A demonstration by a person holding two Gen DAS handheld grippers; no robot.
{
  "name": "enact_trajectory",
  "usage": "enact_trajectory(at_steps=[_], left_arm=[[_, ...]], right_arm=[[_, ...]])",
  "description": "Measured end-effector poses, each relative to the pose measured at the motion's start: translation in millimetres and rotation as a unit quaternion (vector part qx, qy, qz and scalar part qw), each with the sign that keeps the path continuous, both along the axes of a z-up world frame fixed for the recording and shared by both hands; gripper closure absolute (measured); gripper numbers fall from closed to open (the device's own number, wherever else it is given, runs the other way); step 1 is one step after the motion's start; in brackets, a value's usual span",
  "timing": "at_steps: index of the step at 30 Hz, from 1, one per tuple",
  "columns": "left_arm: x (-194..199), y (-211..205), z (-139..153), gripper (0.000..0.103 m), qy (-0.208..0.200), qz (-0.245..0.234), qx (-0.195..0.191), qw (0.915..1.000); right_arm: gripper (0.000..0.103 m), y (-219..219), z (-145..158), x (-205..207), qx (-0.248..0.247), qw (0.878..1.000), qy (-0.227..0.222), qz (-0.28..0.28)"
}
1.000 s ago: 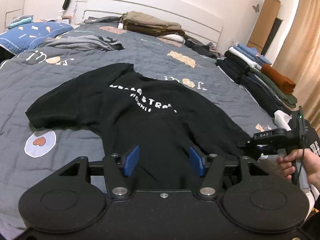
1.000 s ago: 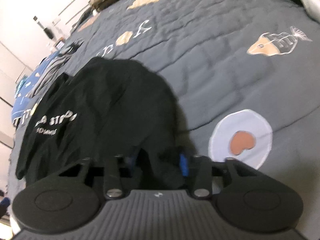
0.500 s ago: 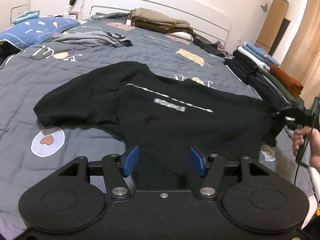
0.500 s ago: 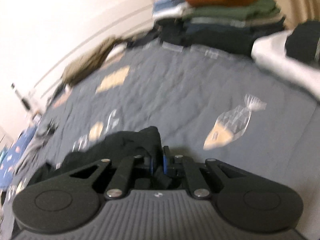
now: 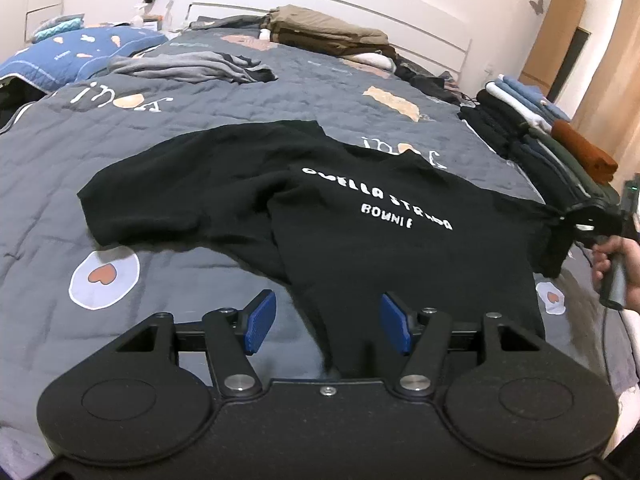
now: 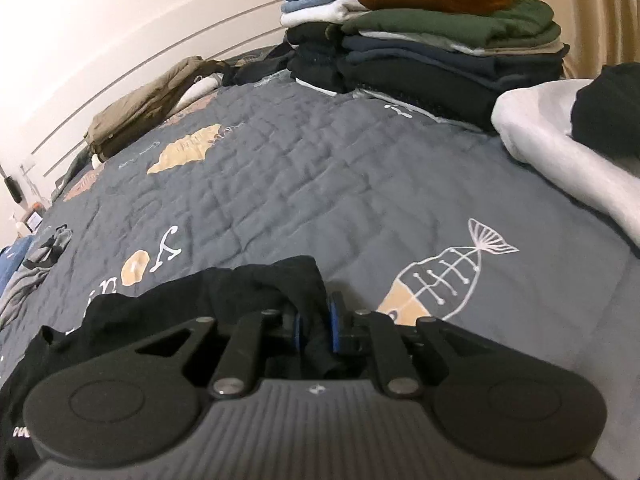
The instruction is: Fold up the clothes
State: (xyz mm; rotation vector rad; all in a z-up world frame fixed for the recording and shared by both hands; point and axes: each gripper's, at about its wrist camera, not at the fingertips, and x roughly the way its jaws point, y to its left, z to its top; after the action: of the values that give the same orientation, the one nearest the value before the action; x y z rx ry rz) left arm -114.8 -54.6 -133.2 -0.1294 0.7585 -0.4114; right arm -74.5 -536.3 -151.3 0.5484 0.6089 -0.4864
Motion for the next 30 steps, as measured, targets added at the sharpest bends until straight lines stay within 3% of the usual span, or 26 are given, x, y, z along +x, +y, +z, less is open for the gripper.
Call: enact_trajectory(at_steps=[6, 11, 18, 24, 27, 30], left_arm=[[-1, -4, -4, 0.045, 0.002, -0.01, 0.019, 0.9998], [-11, -6, -14, 0.044, 0.012, -0.028, 0.046, 0.9985], [-36, 5, -21, 0.044, 0.022, -0.05, 0.068, 0.9962], [-69, -4, -31, 0.045, 0.024, -0.087, 0.092, 0.9916], [-83, -12, -41, 0.045, 0.022, -0.117, 0.081, 0.9896], [-88, -19, -56, 0.047, 0.045, -0.114, 0.076, 0.9895]], right_arm=[[0.068, 16, 34, -36, -0.021, 0.999, -0.039, 0.009], [0.065, 52, 49, -64, -0.019, 0.995, -0.059, 0.073], [0.064, 117, 44, -119, -0.012, 0.984, -0.062, 0.165], [0.063, 160, 41, -164, -0.023, 0.977, -0.053, 0.203], [0.062, 172, 41, -181, -0.002, 0.976, -0.064, 0.209], [0.061, 178, 30, -194, 0.045, 0.975, -0.071, 0.205]])
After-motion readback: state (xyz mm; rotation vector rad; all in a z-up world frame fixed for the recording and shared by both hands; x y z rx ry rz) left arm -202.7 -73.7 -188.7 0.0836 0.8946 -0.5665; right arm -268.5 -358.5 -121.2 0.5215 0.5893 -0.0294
